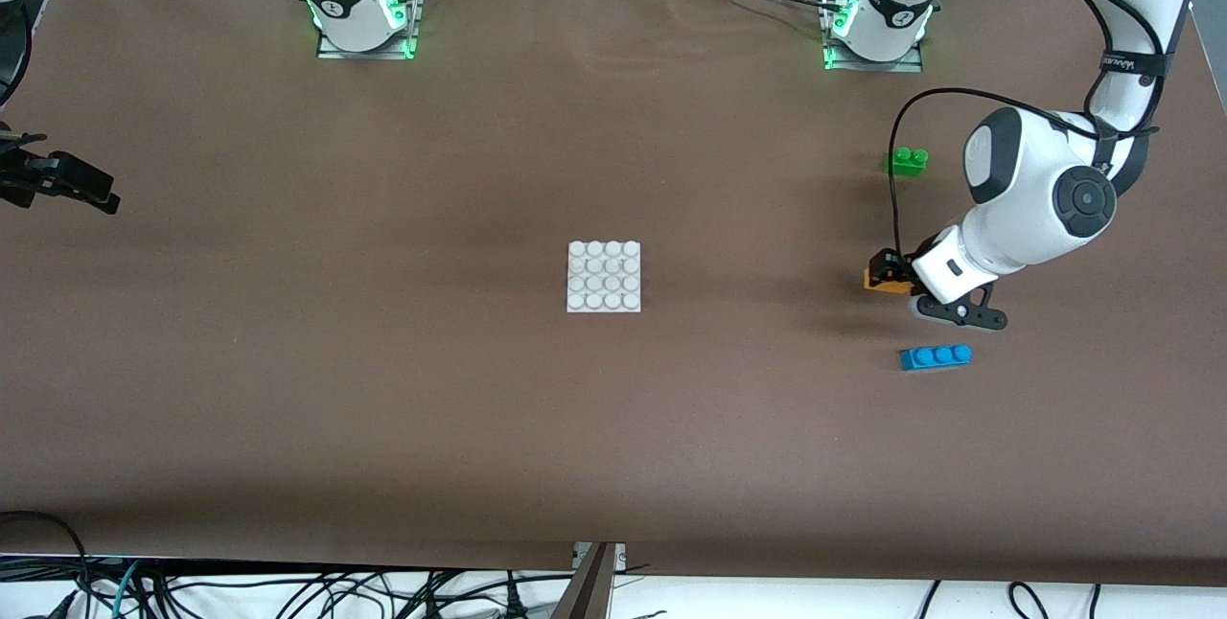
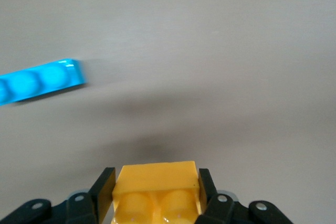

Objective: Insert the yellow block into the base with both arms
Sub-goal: 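Carry the yellow brick with the left gripper over the base plate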

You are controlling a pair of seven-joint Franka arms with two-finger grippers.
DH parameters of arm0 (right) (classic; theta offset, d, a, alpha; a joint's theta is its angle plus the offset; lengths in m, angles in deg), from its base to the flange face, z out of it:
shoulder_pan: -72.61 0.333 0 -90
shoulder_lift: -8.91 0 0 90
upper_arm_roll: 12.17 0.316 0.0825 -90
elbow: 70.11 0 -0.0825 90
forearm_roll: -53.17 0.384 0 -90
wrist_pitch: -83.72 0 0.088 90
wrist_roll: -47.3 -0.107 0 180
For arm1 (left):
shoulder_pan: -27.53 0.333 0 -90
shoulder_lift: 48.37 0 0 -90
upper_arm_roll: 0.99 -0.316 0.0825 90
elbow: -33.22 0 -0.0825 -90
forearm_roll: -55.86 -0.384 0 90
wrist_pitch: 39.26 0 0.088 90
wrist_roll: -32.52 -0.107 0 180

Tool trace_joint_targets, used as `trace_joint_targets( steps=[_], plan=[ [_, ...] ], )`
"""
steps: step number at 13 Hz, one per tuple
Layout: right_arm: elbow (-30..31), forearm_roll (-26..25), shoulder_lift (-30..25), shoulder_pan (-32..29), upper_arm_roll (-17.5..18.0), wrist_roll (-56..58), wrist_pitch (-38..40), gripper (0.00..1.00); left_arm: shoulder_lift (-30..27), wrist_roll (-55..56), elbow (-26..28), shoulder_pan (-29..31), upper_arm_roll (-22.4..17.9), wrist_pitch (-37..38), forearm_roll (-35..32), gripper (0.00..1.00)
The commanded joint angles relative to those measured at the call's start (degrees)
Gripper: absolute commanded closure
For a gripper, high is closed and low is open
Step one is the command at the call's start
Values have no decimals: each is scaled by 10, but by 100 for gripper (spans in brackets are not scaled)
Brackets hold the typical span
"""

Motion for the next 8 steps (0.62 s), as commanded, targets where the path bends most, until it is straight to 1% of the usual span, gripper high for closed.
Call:
trace_joint_targets(
  steps=[1, 4, 6, 8],
  plan=[
    [-10, -3, 3, -5, 5, 1, 9, 0, 40, 105, -69, -83, 1, 37, 15, 100],
    [-10, -3, 2, -5, 5, 1, 9, 0, 94, 282, -145, -185, 0, 37, 11, 100],
    [-10, -3, 2, -5, 5, 1, 9, 0, 130, 341, -196, -232, 0, 36, 12, 100],
    [-10, -3, 2, -5, 5, 1, 9, 0, 178, 377, -259, -279, 0, 36, 14, 100]
  ],
)
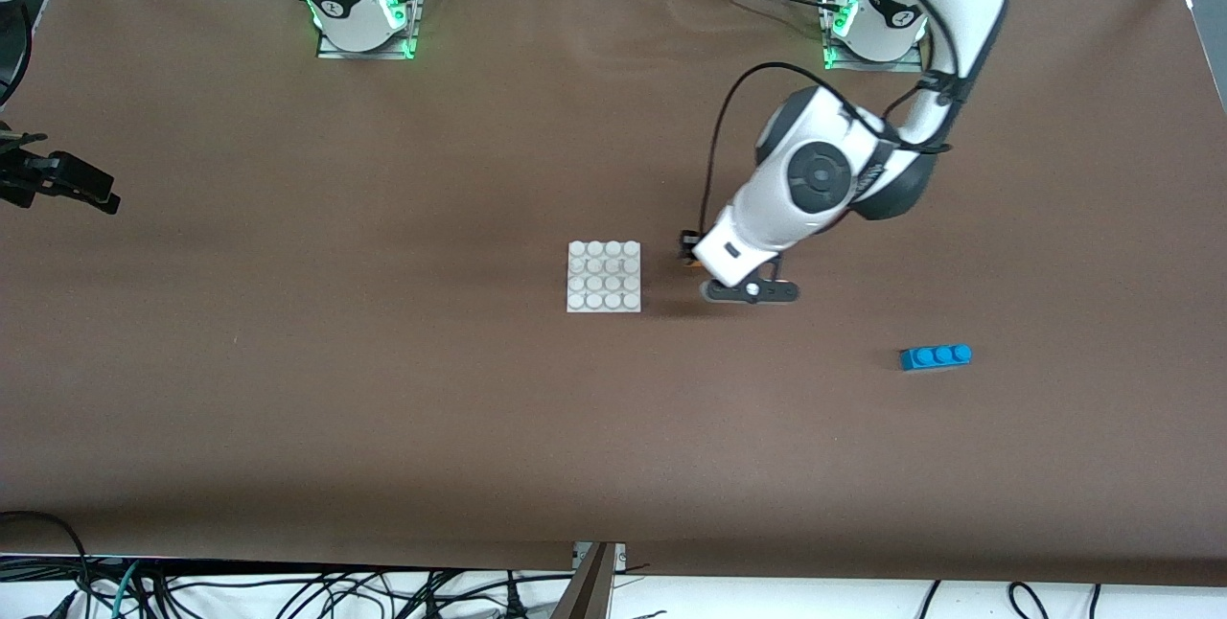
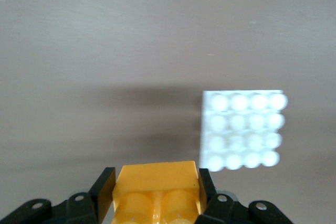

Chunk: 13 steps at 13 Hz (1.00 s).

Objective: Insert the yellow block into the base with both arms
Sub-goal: 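Carry the yellow brick with the left gripper over the base plate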

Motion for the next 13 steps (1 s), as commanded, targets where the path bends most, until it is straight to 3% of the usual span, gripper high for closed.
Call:
trace_joint_targets(
  steps=[1, 5, 13],
  plan=[
    [-10, -3, 2, -5, 5, 1, 10, 0, 87, 61, -108, -64, -11, 15, 6, 100],
    [-10, -3, 2, -5, 5, 1, 10, 0, 189, 124, -228, -112, -25, 12, 1, 100],
    [-10, -3, 2, -5, 4, 1, 11, 0, 212, 202, -232, -189, -80, 6, 1, 100]
  ],
)
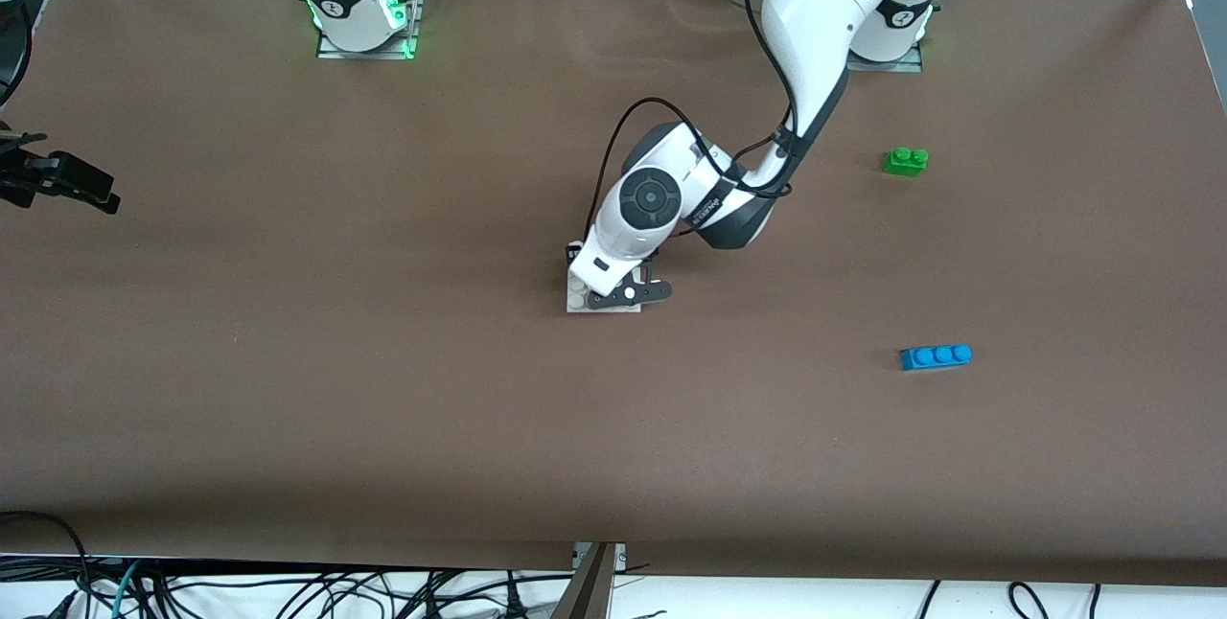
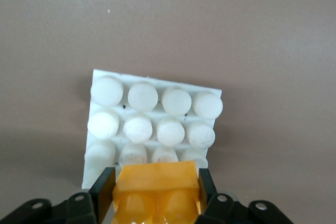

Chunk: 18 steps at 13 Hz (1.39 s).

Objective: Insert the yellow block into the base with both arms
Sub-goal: 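Carry the yellow brick with the left gripper over the base plate, then press the yellow brick down onto the base plate studs with the left gripper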

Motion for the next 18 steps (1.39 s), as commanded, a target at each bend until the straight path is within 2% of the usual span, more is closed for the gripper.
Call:
trace_joint_targets(
  steps=[1, 18],
  plan=[
    [-10, -3, 2, -5, 4, 1, 11, 0, 18, 15, -24, -32, -31, 9, 1, 100],
    [-10, -3, 2, -5, 5, -1, 10, 0, 34, 6, -24, -45, -43, 8, 0, 100]
  ],
)
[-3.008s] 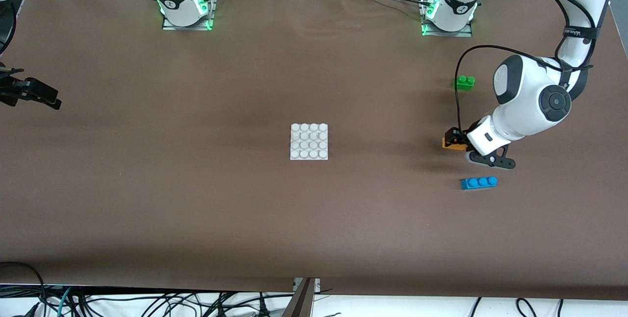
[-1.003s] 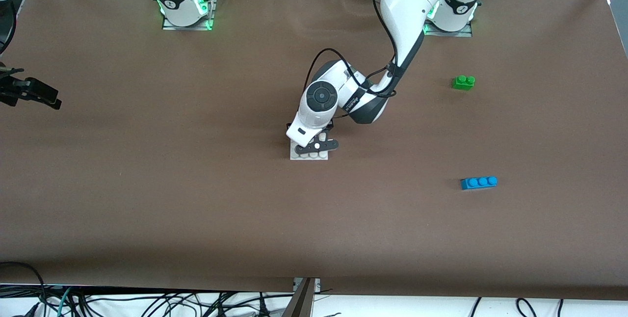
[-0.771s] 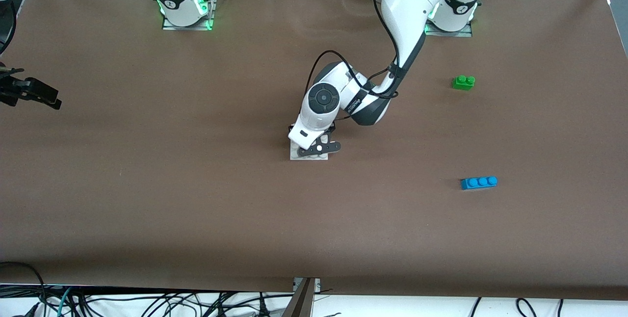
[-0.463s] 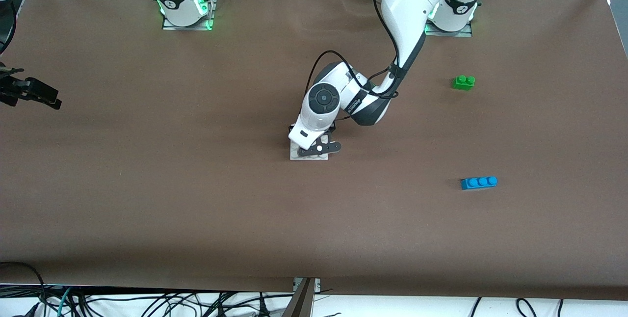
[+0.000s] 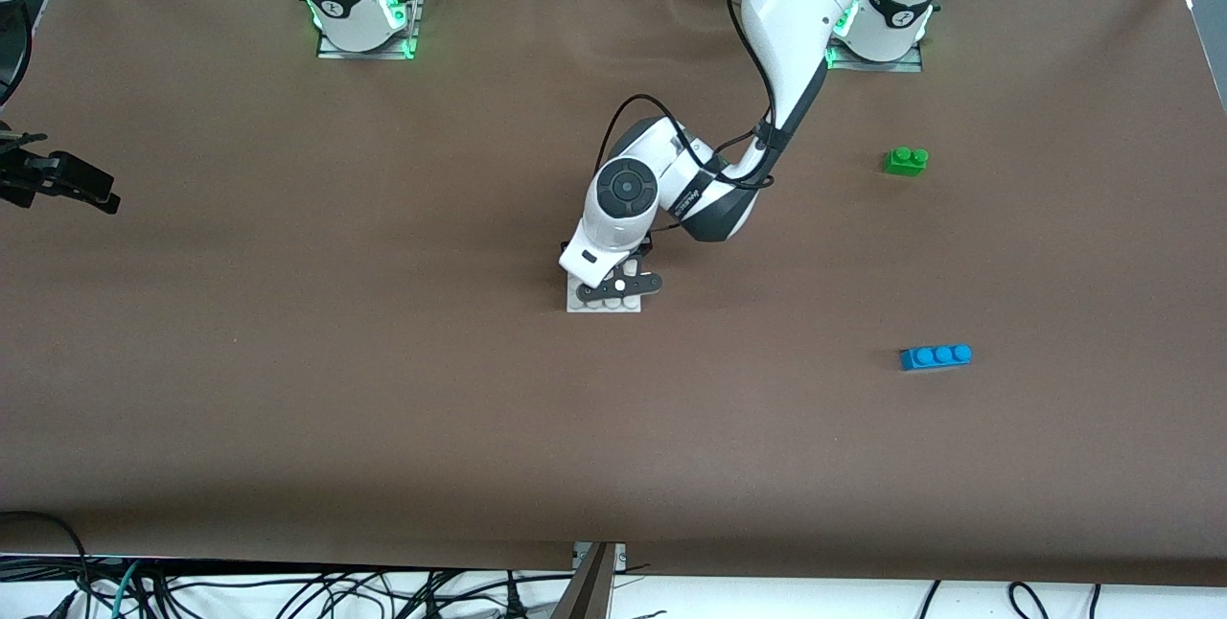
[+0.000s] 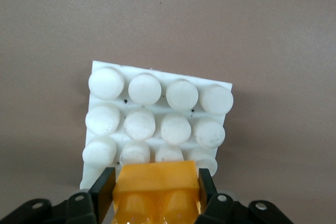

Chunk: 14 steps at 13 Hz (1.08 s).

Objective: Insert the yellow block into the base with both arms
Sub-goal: 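Press the yellow brick down onto the base plate studs with the left gripper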

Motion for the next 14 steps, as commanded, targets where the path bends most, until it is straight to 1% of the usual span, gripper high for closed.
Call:
trace_joint_targets(
  steps=[1, 3, 11, 12, 13, 14],
  plan=[
    [-10, -3, 2, -5, 4, -1, 10, 0, 25, -6, -19, -8, -13, 1, 0, 100],
    [-10, -3, 2, -6, 4, -1, 10, 0, 25, -29, -18, -7, -18, 2, 1, 100],
    [-10, -3, 2, -6, 4, -1, 10, 0, 29, -36, -18, -7, -22, 2, 1, 100],
    [-10, -3, 2, -6, 4, -1, 10, 0, 32, -33, -19, -10, -22, 2, 1, 85],
    [-10, -3, 2, -6, 4, -1, 9, 0, 33, -32, -19, -12, -22, 2, 1, 67],
    [-10, -3, 2, -6, 4, -1, 9, 0, 33, -32, -18, -14, -22, 1, 1, 56]
  ],
)
